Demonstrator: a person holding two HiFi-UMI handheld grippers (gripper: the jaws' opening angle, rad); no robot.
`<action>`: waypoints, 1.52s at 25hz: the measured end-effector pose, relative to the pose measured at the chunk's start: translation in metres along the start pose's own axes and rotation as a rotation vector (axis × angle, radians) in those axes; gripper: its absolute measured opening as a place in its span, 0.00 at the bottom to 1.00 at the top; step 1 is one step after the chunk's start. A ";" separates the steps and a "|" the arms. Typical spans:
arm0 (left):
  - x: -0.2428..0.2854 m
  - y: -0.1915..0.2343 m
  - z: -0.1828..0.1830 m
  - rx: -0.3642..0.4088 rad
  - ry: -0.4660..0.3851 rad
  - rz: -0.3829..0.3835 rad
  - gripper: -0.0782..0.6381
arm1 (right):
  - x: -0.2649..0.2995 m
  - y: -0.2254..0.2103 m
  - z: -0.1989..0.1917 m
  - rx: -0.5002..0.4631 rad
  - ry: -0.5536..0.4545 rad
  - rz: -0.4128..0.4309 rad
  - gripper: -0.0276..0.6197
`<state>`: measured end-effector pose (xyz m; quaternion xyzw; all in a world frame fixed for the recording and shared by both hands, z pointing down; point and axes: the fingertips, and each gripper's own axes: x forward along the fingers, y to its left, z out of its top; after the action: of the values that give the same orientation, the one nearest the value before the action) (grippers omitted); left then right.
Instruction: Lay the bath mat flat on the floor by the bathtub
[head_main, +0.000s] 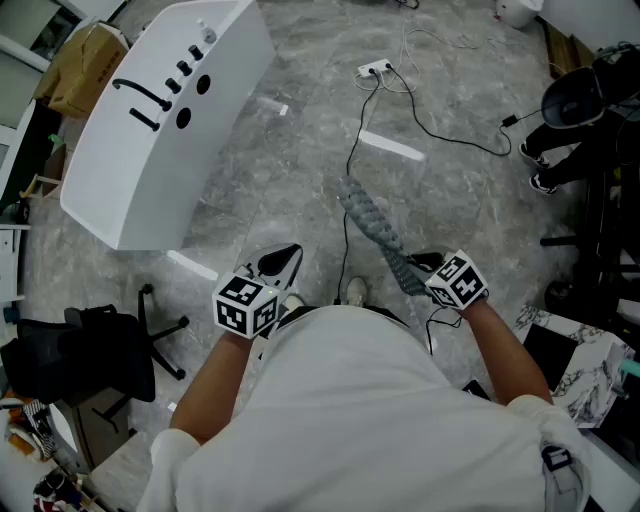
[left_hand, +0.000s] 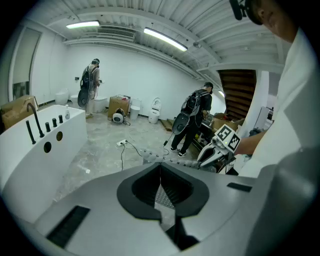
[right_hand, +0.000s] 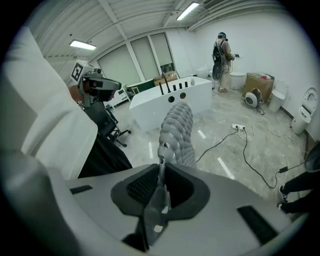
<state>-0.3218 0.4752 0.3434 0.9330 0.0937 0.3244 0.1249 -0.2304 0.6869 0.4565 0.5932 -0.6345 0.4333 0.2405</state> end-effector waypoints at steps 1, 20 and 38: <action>0.001 -0.001 0.001 0.010 0.003 0.008 0.13 | -0.002 -0.004 0.001 0.008 -0.012 -0.001 0.14; 0.062 0.062 0.062 -0.103 -0.070 0.011 0.13 | 0.000 -0.103 0.100 0.081 -0.101 0.037 0.13; 0.091 0.272 0.195 -0.242 -0.213 -0.022 0.13 | 0.036 -0.304 0.367 0.188 -0.198 -0.057 0.13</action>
<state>-0.1039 0.2058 0.3283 0.9393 0.0503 0.2309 0.2489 0.1320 0.3851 0.3798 0.6707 -0.5946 0.4233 0.1323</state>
